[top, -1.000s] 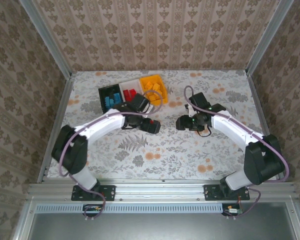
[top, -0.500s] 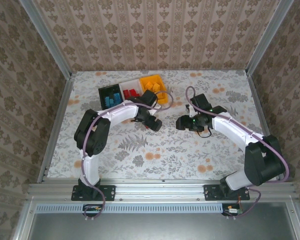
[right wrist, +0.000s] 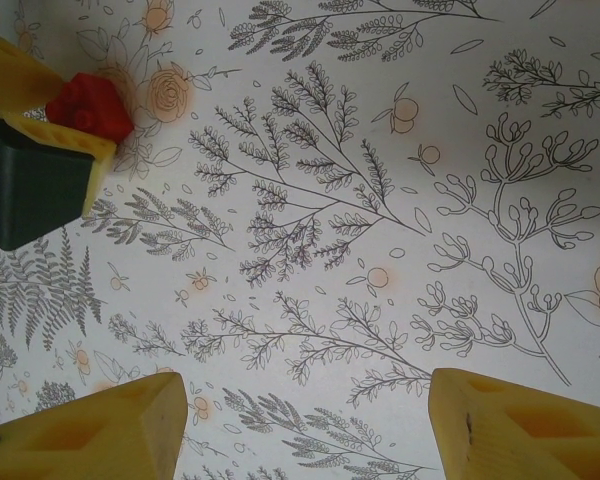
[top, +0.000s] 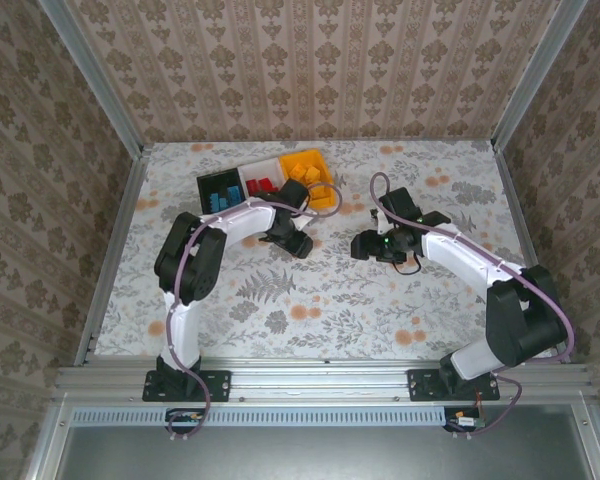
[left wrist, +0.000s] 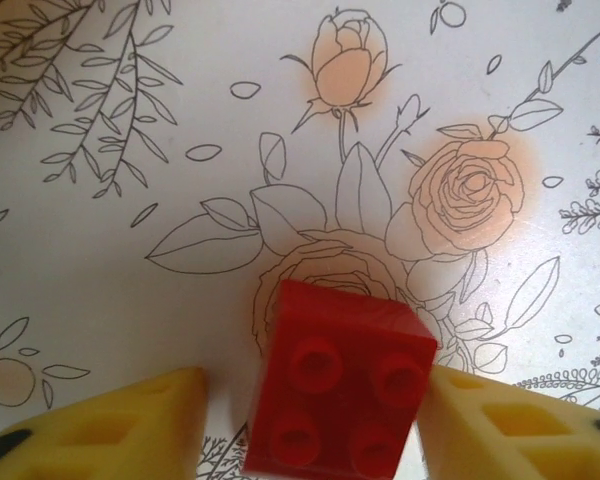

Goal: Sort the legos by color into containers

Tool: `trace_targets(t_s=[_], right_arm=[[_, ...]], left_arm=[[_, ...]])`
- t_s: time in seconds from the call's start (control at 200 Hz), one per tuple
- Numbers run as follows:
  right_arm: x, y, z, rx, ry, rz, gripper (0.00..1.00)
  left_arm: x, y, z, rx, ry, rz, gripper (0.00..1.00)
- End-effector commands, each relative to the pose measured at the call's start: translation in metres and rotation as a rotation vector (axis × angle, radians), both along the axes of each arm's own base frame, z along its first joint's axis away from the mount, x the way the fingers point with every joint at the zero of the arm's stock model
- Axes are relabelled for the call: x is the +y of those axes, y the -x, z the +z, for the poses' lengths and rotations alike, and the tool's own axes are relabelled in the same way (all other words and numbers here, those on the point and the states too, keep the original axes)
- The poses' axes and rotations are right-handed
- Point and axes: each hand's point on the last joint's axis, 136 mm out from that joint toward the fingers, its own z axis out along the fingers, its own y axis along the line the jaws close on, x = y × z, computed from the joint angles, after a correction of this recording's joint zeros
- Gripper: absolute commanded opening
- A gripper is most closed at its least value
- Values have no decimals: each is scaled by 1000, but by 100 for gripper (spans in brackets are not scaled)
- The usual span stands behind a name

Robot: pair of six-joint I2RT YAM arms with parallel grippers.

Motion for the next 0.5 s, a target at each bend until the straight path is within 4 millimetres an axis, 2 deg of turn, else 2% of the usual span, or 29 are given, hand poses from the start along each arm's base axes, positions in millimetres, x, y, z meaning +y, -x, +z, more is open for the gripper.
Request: trace_targets(t_s=[0.0, 0.125, 0.215, 0.36, 0.495], right_arm=[[2, -1, -1, 12, -21, -12, 67], [2, -1, 0, 9, -23, -12, 67], [1, -1, 2, 2, -20, -11, 66], [0, 0, 0, 5, -12, -13, 67], [2, -5, -2, -10, -23, -12, 67]], left_arm=[[0, 11, -7, 62, 15, -8, 50], [2, 11, 1, 65, 36, 10, 40], [3, 13, 15, 60, 60, 29, 37], [6, 12, 58, 20, 155, 84, 35], [24, -10, 102, -48, 227, 186, 35]])
